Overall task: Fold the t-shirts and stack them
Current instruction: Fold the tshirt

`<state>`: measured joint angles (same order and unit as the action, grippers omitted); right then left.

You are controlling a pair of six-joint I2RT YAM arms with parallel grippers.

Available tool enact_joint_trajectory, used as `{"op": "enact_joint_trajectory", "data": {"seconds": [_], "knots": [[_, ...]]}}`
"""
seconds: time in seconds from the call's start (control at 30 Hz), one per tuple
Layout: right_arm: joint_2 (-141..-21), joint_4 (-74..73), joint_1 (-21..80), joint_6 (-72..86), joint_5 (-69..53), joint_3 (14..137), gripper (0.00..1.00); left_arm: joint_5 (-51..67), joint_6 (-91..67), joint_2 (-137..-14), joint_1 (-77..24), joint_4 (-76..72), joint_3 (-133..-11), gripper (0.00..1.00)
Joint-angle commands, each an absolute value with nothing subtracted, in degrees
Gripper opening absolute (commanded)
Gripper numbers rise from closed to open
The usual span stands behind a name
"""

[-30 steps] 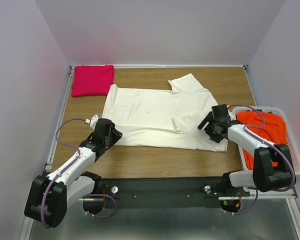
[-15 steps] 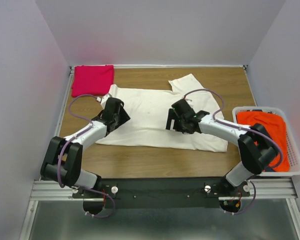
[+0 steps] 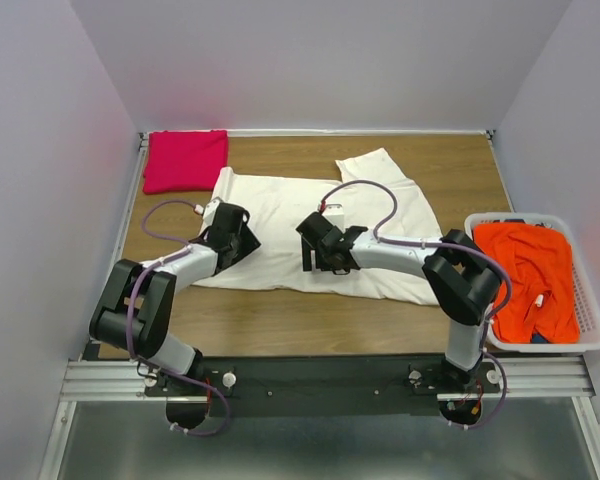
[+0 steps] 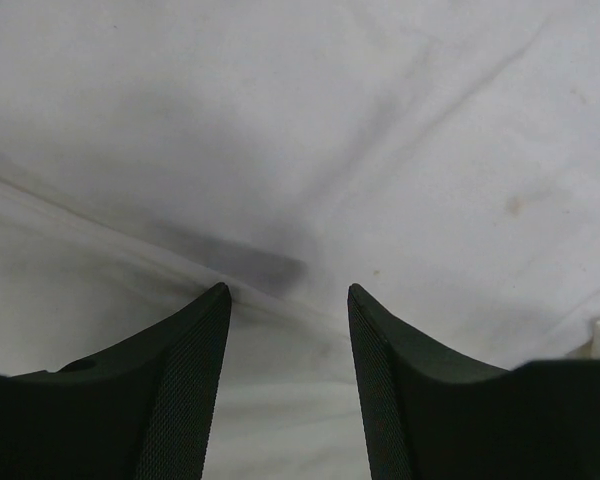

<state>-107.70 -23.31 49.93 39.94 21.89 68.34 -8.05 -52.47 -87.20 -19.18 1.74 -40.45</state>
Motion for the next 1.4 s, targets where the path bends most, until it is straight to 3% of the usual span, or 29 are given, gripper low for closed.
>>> {"op": "enact_joint_trajectory", "data": {"seconds": [0.0, 0.37, 0.8, 1.07, 1.37], "knots": [[-110.9, -24.1, 51.2, 41.6, 22.9, 66.3, 0.95, -7.1, -55.5, -83.1, -19.0, 2.3, -36.0, 0.59], [-105.7, -24.2, 54.0, 41.8, 20.9, 55.5, 0.96, -7.8, -58.9, -68.2, -19.0, 7.6, -26.6, 0.59], [-101.2, -24.2, 57.6, 46.0, 19.9, 47.7, 0.97, -11.7, -56.4, -57.6, -19.0, 14.2, -26.2, 0.59], [-94.2, -24.4, 53.9, 48.7, 22.9, 50.1, 1.0, -14.8, -50.5, -63.2, -17.7, 12.8, -33.7, 0.59], [-91.8, -24.3, 36.0, 41.3, 22.2, 61.0, 1.0, -19.4, -43.4, -77.7, -11.2, 7.4, -51.6, 0.59]]}}
